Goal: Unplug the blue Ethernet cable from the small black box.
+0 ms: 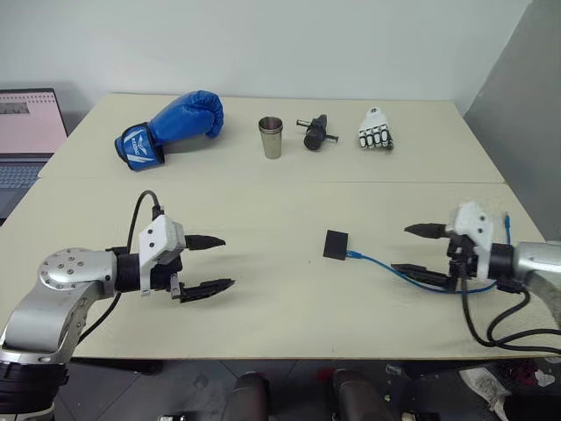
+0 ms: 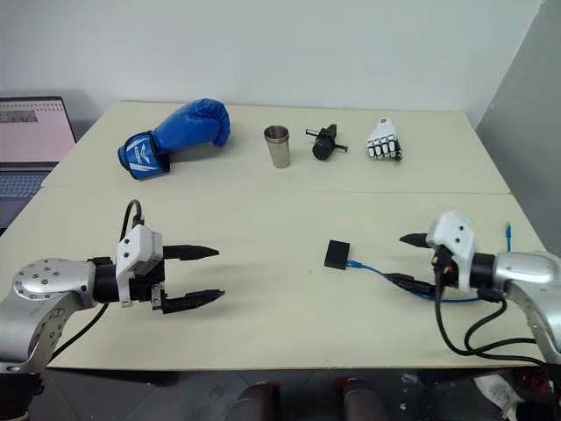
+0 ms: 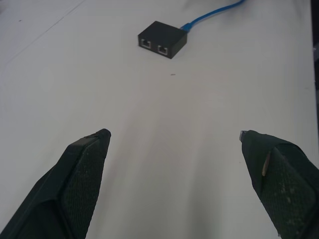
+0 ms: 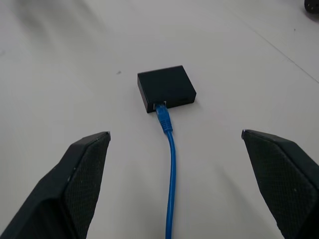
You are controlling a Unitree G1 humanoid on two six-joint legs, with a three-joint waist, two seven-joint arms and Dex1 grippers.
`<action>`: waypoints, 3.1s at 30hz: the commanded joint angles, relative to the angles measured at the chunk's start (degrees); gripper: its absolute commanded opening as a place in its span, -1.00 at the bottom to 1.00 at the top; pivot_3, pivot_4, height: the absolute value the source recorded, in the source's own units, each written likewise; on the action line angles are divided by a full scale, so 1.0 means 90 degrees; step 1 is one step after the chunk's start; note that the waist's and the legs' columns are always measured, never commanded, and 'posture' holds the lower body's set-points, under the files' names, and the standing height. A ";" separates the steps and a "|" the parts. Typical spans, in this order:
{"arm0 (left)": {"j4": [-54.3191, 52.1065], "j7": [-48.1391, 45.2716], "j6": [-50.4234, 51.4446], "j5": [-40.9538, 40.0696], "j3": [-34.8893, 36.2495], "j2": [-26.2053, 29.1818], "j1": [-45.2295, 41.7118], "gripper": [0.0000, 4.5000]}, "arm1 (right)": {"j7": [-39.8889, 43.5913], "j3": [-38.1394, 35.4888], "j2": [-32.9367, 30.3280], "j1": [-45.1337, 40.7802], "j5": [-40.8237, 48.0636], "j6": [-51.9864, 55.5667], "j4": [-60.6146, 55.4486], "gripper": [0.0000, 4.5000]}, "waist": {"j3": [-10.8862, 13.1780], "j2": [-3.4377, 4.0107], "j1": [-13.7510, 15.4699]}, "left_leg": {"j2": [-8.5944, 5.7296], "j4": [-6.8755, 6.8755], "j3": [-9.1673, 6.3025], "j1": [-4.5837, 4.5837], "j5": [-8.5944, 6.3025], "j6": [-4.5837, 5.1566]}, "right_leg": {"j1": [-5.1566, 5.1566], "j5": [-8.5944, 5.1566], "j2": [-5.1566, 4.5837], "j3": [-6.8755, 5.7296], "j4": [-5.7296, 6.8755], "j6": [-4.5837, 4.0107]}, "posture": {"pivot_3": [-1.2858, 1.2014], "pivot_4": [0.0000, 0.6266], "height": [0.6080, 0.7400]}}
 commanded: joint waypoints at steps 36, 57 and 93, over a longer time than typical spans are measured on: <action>-0.0083 0.0264 0.0356 0.0124 -0.0539 -0.0173 -0.0257 1.00 | 0.0225 0.1670 0.1425 -0.1628 -0.2134 -0.1856 0.2472 -0.95 | 0.0004 0.0007 -0.0005 | -0.0002 0.0010 0.0014 0.0000 0.0000 0.0000 | -0.0014 0.0002 0.0002 -0.0001 0.0025 -0.0004 | 0.03 -0.52 1.00; 0.0933 0.1893 0.3915 -0.2927 0.0471 -0.1789 -0.1595 1.00 | -0.1036 0.2479 0.1991 -0.2757 -0.4393 -0.5942 0.1631 -0.96 | 0.0007 0.0007 -0.0004 | -0.0007 0.0028 -0.0013 -0.0003 0.0001 -0.0002 | -0.0026 0.0003 -0.0003 -0.0002 0.0069 -0.0005 | 0.03 -0.52 1.00; 0.1128 0.2113 0.4374 -0.3217 0.0383 -0.2221 -0.1966 -0.64 | -0.0841 0.2669 0.2287 -0.3003 -0.4432 -0.5791 0.1427 -0.96 | 0.0007 0.0007 -0.0003 | -0.0008 0.0027 -0.0018 -0.0002 0.0002 -0.0003 | -0.0026 0.0003 -0.0005 -0.0002 0.0068 -0.0007 | 0.03 -0.52 1.00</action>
